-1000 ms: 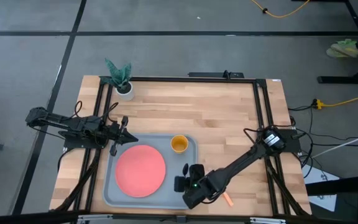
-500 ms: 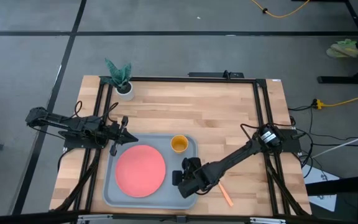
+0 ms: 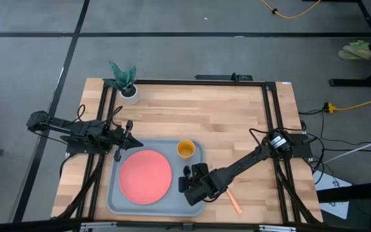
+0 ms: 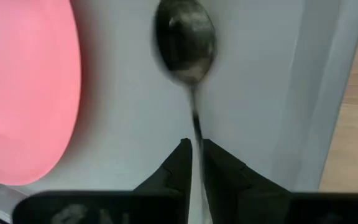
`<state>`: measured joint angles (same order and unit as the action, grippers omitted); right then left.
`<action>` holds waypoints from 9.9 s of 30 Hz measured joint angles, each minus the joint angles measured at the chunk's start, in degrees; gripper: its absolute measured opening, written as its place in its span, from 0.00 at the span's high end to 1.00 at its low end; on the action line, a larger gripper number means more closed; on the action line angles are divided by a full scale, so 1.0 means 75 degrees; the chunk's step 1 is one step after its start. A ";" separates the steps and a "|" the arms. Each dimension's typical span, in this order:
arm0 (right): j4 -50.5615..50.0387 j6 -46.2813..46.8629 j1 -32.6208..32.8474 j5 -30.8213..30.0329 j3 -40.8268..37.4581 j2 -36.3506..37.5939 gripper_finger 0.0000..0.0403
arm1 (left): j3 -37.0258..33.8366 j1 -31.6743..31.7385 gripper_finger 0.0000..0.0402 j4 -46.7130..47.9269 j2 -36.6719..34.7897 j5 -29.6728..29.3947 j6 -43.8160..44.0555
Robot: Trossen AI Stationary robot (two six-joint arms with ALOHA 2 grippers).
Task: Pick and place plate/cup/fork/spoon on tray
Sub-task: Put the black spoon on the gray tray, then put the orange fork on the gray tray
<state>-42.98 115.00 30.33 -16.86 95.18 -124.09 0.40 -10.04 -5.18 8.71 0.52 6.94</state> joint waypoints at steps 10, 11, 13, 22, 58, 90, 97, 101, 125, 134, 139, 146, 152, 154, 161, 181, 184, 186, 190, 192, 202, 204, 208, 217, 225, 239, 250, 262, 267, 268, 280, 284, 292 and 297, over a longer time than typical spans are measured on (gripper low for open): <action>0.0152 -0.0026 0.0000 0.0149 -0.0009 0.0000 0.90 | 0.0000 0.0002 1.00 0.0002 0.0000 -0.0001 0.0000; 0.0154 -0.0038 0.0009 0.0317 -0.0009 0.0000 0.90 | 0.0000 0.0002 1.00 0.0002 0.0000 0.0000 0.0000; 0.0162 -0.0079 0.0022 0.0679 -0.0009 0.0000 0.90 | 0.0000 0.0002 1.00 0.0002 0.0000 -0.0001 0.0000; 0.1103 -0.0178 0.0259 0.0822 -0.0012 -0.0368 0.90 | 0.0001 0.0002 1.00 0.0004 0.0000 -0.0002 0.0000; 0.1488 -0.2172 -0.0659 -0.0744 -0.0009 -0.0609 0.92 | 0.0000 0.0002 1.00 0.0002 0.0000 -0.0001 0.0000; 0.1580 -0.2378 -0.0729 -0.0790 0.0003 -0.0851 0.92 | 0.0003 0.0002 1.00 0.0002 0.0000 0.0002 0.0000; 0.1430 -0.2460 -0.0729 -0.1006 0.0003 -0.0848 0.92 | 0.0002 -0.0001 1.00 0.0002 0.0000 0.0002 0.0000; 0.1368 -0.2467 -0.0729 -0.1023 0.0003 -0.0842 0.92 | 0.0000 0.0001 1.00 0.0002 0.0000 0.0002 0.0000; -0.0250 -0.3229 -0.0731 -0.1494 0.0736 -0.0828 0.92 | 0.0000 0.0000 1.00 0.0002 0.0000 0.0001 0.0000; -0.0974 -0.3793 -0.0544 -0.0547 0.2097 -0.0828 0.92 | 0.0003 0.0002 1.00 0.0002 0.0000 -0.0001 0.0000; -0.2581 -0.2680 -0.0130 0.0378 0.2416 -0.0828 0.92 | 0.0001 0.0001 1.00 0.0002 0.0000 0.0000 0.0000; -0.4383 -0.1173 0.0717 0.1288 0.2732 -0.0828 0.92 | 0.0000 0.0002 1.00 0.0002 0.0000 0.0000 0.0000; -0.3591 -0.1159 0.1211 0.1527 0.2833 -0.0828 0.92 | 0.0003 -0.0001 1.00 0.0002 0.0000 -0.0001 0.0000; -0.3301 -0.1189 0.1325 0.1827 0.2833 -0.0828 0.92 | 0.0001 0.0001 1.00 0.0002 0.0000 0.0001 0.0000; -0.3123 -0.1169 0.1640 0.1801 0.2784 -0.0828 0.92 | 0.0003 0.0000 1.00 0.0002 0.0000 -0.0001 0.0000; -0.4801 0.0033 0.2281 0.2009 0.3220 -0.0831 0.66 | 0.0000 0.0002 1.00 0.0002 0.0000 -0.0001 0.0000; -0.5217 0.0040 0.2500 0.1815 0.3354 -0.0831 0.62 | 0.0001 0.0000 1.00 0.0002 0.0000 0.0002 0.0000; -0.5726 0.0166 0.2613 0.1813 0.3461 -0.0831 0.60 | 0.0000 0.0002 1.00 0.0002 0.0000 -0.0001 -0.0003; -0.6207 0.0372 0.2877 0.1734 0.3411 -0.0712 0.58 | 0.0002 0.0002 1.00 0.0002 0.0000 -0.0003 0.0000; -0.6314 0.0583 0.3061 0.1567 0.3232 -0.0479 0.58 | 0.0000 0.0001 1.00 0.0003 0.0000 0.0002 -0.0002; -0.6274 0.2045 0.3780 0.0785 0.2067 0.0505 0.58 | 0.0000 0.0001 1.00 -0.0084 0.0000 -0.0053 -0.0003; -0.6264 0.2195 0.3797 0.0645 0.1812 0.0566 0.58 | 0.0002 0.0002 1.00 -0.0062 0.0002 -0.0053 -0.0002; -0.6263 0.2221 0.3794 0.0267 0.1230 0.0885 0.58 | 0.0000 0.0002 1.00 -0.0065 0.0003 -0.0058 -0.0003; -0.6168 0.1561 0.3768 0.0160 -0.0027 0.1770 0.58 | 0.0002 -0.0001 1.00 -0.0062 0.0000 -0.0058 -0.0003; -0.5746 0.0729 0.3634 -0.0475 -0.0416 0.1900 0.58 | 0.0000 -0.0001 1.00 -0.0062 0.0000 -0.0059 -0.0003; -0.4061 0.1594 0.3435 -0.0146 -0.0995 0.1886 0.58 | 0.0001 0.0000 1.00 -0.0062 0.0000 -0.0057 0.0000; -0.3925 0.0398 0.2463 0.0694 -0.0994 0.1886 0.58 | 0.0002 0.0001 1.00 -0.0059 0.0000 -0.0058 0.0000; -0.3634 0.0346 0.2197 -0.0350 -0.0985 0.1576 0.58 | 0.0000 0.0002 1.00 -0.0059 0.0000 -0.0059 0.0000; -0.3604 0.0334 0.2194 0.0563 -0.0985 0.1226 0.58 | 0.0003 0.0002 1.00 -0.0062 0.0002 -0.0057 0.0000; -0.3598 0.0325 0.2197 0.0707 -0.0985 0.1174 0.58 | 0.0002 0.0002 1.00 -0.0061 0.0000 -0.0059 0.0000; -0.3016 -0.0226 0.2200 0.0792 -0.0985 0.0817 0.59 | 0.0003 0.0002 1.00 -0.0059 0.0000 -0.0059 0.0000; -0.2958 -0.0252 0.2215 0.0809 -0.0985 0.0613 0.60 | 0.0001 0.0000 1.00 -0.0061 0.0001 -0.0058 0.0000; -0.2778 -0.0563 0.2215 0.0857 -0.0985 0.0250 0.63 | 0.0001 0.0000 1.00 -0.0059 0.0001 -0.0058 0.0000; -0.2715 -0.0583 0.2222 0.0806 -0.0956 0.0008 0.63 | 0.0003 -0.0001 1.00 -0.0059 0.0000 -0.0059 0.0000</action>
<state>-63.34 110.63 46.99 -10.82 88.00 -124.04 0.43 -10.04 -5.63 8.71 0.08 6.94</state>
